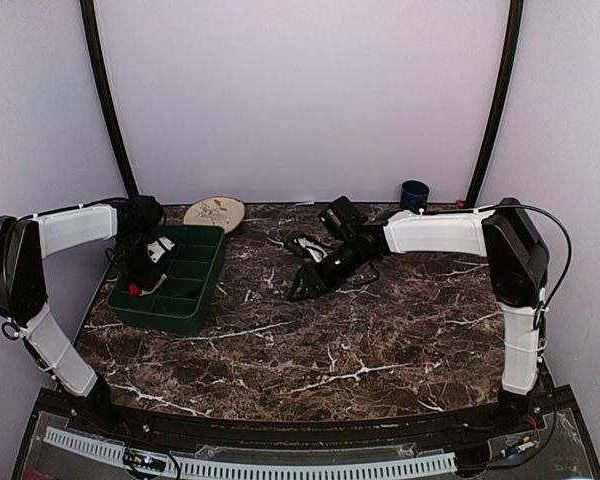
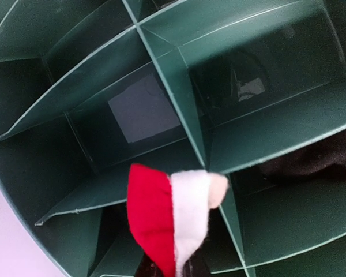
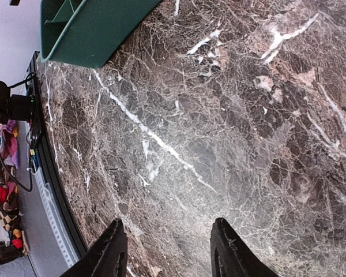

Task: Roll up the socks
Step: Place the sock at the center of the board.

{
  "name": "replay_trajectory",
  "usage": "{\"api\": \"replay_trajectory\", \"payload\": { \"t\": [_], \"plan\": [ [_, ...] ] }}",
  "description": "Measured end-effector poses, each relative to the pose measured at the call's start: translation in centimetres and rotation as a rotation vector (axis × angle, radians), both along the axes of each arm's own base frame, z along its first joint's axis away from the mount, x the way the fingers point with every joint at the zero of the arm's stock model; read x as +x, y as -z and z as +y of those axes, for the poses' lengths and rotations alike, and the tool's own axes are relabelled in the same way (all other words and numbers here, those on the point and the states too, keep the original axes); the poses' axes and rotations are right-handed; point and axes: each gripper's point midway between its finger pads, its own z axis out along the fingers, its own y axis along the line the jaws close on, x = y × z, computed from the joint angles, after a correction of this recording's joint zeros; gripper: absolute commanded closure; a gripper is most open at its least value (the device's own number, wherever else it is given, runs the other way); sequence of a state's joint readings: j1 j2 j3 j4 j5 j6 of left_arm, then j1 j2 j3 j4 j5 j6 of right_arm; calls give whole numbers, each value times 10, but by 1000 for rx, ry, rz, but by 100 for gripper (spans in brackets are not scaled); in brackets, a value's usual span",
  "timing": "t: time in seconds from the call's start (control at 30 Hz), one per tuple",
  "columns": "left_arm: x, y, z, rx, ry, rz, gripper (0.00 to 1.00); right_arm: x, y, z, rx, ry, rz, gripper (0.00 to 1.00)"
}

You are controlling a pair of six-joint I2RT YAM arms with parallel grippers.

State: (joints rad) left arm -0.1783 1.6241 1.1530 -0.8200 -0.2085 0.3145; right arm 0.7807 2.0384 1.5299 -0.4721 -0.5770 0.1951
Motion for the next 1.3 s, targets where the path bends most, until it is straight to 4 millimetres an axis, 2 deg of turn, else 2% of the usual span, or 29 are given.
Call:
{"api": "replay_trajectory", "payload": {
  "t": [0.37, 0.77, 0.83, 1.03, 1.13, 1.3],
  "plan": [
    [5, 11, 10, 60, -8, 67, 99, 0, 0, 0, 0, -2, -2, 52],
    [10, 34, 22, 98, -12, 114, 95, 4, 10, 2, -15, 1, 5, 52],
    [11, 34, 22, 90, -16, 107, 90, 6, 8, 4, -13, 3, -1, 52],
    [18, 38, 21, 24, -54, 84, 64, 11, 4, 6, -11, 9, -16, 52],
    [20, 39, 22, -1, -82, 78, 59, 12, 3, 7, -14, 10, -18, 52],
    [21, 37, 19, -27, -112, 71, 57, 10, 6, 5, -25, 11, -7, 52]
  ]
}}
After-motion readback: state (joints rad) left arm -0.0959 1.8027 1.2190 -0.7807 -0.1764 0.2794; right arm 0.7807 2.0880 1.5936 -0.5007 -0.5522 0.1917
